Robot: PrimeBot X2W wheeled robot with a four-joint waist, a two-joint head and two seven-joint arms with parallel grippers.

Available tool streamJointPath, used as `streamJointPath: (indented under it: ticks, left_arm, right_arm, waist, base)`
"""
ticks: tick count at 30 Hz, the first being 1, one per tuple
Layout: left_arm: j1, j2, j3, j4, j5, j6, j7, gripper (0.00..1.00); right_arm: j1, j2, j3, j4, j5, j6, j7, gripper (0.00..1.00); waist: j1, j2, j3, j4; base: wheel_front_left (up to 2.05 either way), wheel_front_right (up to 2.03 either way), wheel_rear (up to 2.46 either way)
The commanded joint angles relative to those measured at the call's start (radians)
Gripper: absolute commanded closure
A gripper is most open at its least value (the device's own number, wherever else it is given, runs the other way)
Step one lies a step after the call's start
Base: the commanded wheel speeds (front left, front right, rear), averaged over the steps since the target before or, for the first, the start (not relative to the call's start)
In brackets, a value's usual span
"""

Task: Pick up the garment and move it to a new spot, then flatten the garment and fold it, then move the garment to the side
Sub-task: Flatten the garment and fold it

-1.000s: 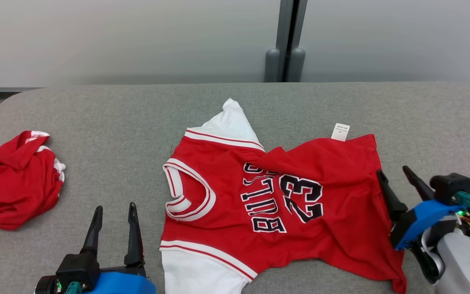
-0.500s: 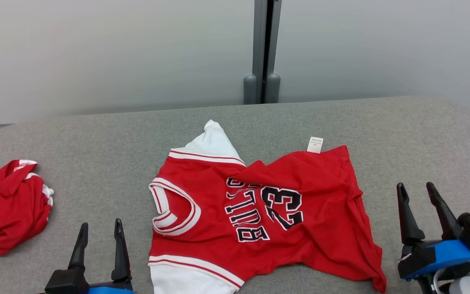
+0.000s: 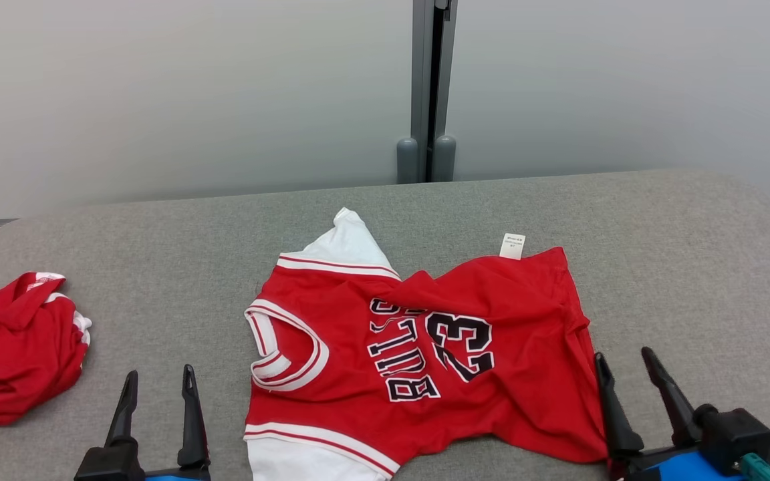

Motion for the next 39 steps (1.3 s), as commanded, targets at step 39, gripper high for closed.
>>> streamJointPath:
  ticks: [39]
  left_arm:
    - [0.053,0.0,-0.172,0.279,-0.092,-0.027,0.0,0.0]
  right_arm:
    - [-0.002,0.008,-0.053,0.406,0.01,0.0,-0.003,0.0]
  waist:
    - [0.0001,0.0,0.027,0.022]
  base:
    - [0.0,0.0,0.0]
